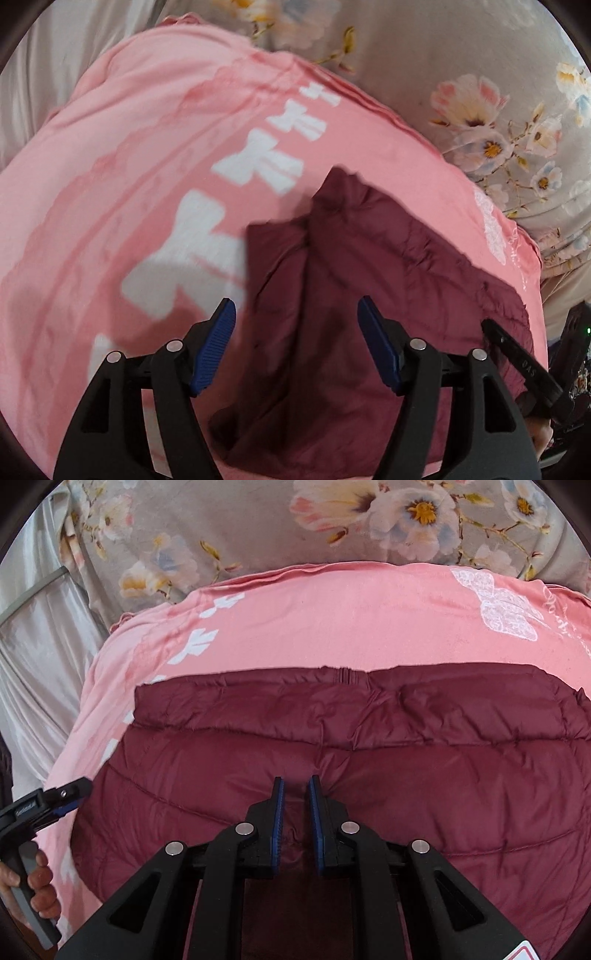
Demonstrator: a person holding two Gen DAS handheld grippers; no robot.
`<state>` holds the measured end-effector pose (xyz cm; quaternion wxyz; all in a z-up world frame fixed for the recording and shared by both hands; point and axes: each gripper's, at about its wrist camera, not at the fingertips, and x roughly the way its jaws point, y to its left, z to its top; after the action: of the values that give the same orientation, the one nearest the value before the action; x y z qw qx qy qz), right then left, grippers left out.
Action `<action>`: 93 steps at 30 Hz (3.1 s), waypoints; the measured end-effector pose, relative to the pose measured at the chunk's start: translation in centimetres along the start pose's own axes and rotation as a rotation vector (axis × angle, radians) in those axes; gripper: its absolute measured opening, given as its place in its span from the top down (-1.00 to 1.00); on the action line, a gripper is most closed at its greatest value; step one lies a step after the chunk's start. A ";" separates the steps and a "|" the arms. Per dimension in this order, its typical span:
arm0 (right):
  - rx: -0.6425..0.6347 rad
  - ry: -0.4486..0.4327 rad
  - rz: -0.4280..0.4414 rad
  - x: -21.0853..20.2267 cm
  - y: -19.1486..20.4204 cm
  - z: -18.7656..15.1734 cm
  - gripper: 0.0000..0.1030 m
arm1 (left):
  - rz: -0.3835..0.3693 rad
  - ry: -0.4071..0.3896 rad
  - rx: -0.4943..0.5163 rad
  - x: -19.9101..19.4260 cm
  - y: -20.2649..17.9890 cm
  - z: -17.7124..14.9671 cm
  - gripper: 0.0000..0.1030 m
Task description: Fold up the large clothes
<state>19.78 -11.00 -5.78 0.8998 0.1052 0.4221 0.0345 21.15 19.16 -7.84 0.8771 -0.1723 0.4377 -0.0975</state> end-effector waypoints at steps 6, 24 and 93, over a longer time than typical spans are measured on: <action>0.015 -0.016 -0.002 1.0 -0.6 -1.1 0.85 | -0.081 0.052 -0.073 1.2 2.2 -2.7 -0.46; 0.045 -0.065 0.029 -0.8 -1.3 -1.9 0.84 | -0.147 -0.007 0.005 -0.5 -2.7 -2.7 0.74; 0.419 -0.245 0.014 -24.4 -21.0 -10.0 0.27 | -0.517 0.065 0.435 -3.6 -36.3 -11.2 -0.30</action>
<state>-4.12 -33.59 1.74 0.9025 0.2959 0.3069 -0.0607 9.31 -15.57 2.67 0.8251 -0.0834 0.3762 -0.4132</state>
